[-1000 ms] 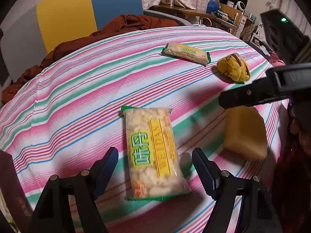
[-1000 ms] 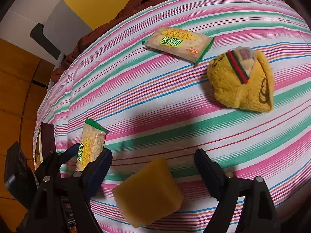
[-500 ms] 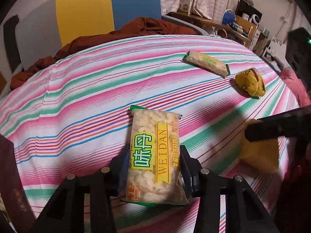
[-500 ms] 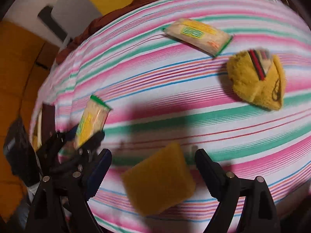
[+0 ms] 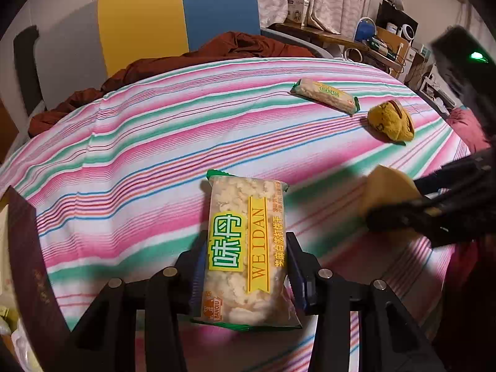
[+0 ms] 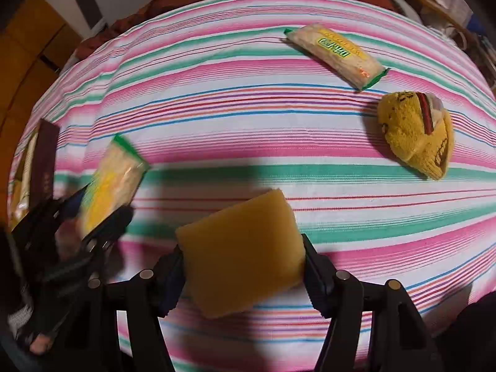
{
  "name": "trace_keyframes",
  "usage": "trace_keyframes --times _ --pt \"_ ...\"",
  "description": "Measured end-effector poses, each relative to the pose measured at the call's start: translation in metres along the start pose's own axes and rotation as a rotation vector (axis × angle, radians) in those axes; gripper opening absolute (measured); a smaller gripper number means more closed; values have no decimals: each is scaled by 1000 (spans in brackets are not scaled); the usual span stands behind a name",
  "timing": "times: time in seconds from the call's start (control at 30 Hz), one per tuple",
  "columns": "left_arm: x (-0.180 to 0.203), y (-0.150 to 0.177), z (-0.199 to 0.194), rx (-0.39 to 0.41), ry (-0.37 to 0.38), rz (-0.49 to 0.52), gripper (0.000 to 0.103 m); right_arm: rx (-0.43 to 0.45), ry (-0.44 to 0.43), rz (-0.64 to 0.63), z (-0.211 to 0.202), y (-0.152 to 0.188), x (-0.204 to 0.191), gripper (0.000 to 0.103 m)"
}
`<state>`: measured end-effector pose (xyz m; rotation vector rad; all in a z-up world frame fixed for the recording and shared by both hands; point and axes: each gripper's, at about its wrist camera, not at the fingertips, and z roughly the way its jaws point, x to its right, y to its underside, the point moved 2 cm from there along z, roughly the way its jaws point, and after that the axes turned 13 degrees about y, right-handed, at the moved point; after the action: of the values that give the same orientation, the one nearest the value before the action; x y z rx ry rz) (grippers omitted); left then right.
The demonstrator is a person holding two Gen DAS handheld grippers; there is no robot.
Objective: Organize objects
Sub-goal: 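Grasp a WEIDAN cracker packet with the left tool while the right tool grasps the yellow sponge, then carry the cracker packet and yellow sponge over the gold tray and open both tools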
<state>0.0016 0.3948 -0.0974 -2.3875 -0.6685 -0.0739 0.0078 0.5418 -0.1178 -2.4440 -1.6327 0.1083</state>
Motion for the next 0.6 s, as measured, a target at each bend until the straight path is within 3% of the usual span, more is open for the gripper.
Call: trace_keyframes --times 0.33,0.6 --pt "4 11 -59 120 43 -59 46 92 0 -14 -3 -4 -3 65" --pt "-22 24 -131 249 4 -139 46 178 -2 -65 -17 -2 -11 65"
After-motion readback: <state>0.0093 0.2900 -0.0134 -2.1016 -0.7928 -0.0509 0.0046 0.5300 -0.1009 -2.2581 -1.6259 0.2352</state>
